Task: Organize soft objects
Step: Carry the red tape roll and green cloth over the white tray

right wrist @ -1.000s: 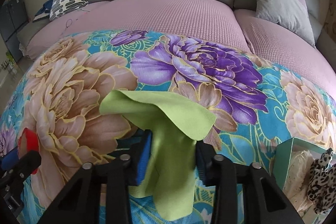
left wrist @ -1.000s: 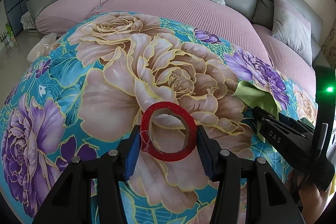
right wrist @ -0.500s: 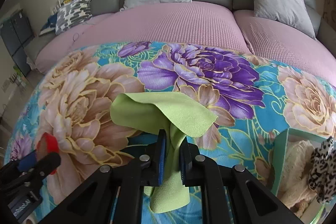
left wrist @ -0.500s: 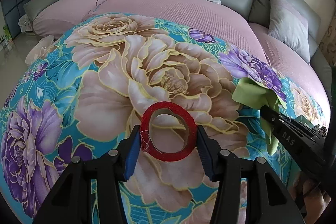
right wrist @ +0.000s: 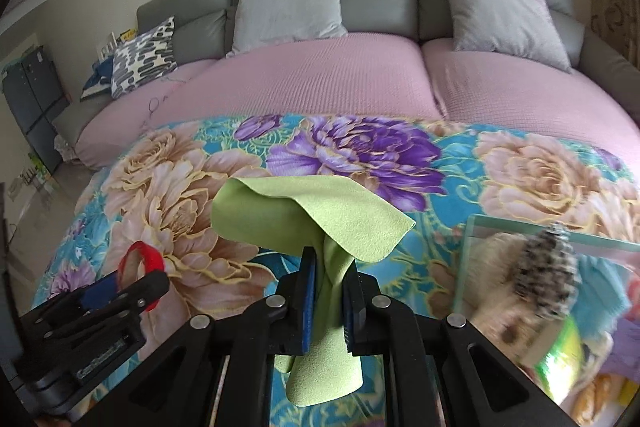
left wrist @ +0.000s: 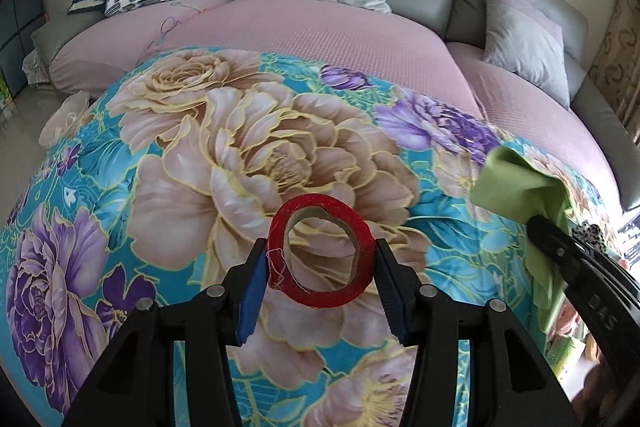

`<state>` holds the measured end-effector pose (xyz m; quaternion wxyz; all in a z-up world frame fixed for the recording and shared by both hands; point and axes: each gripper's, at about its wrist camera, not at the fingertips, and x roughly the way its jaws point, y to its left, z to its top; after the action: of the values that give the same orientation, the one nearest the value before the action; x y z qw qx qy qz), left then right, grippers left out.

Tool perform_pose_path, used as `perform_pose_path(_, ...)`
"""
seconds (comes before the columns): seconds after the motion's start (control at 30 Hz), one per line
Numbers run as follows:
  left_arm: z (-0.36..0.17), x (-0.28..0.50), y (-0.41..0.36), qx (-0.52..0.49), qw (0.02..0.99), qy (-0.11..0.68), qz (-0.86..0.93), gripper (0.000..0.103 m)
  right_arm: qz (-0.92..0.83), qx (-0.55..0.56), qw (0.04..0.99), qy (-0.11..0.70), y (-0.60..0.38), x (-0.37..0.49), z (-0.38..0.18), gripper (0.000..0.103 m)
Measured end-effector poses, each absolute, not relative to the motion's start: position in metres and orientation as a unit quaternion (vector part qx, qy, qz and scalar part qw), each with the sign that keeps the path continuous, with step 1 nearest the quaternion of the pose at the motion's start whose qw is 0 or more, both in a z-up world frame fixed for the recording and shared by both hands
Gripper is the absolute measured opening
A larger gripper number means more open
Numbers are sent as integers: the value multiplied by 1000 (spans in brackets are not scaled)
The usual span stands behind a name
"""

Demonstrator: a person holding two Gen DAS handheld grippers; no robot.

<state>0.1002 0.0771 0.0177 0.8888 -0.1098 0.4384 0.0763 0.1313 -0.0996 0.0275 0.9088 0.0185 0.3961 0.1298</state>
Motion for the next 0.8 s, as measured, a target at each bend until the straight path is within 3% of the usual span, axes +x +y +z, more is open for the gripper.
perform_pose_path(0.8,77,52,-73,-6,913,395,-100,53,-6,100,916,388,-250,15,51,12)
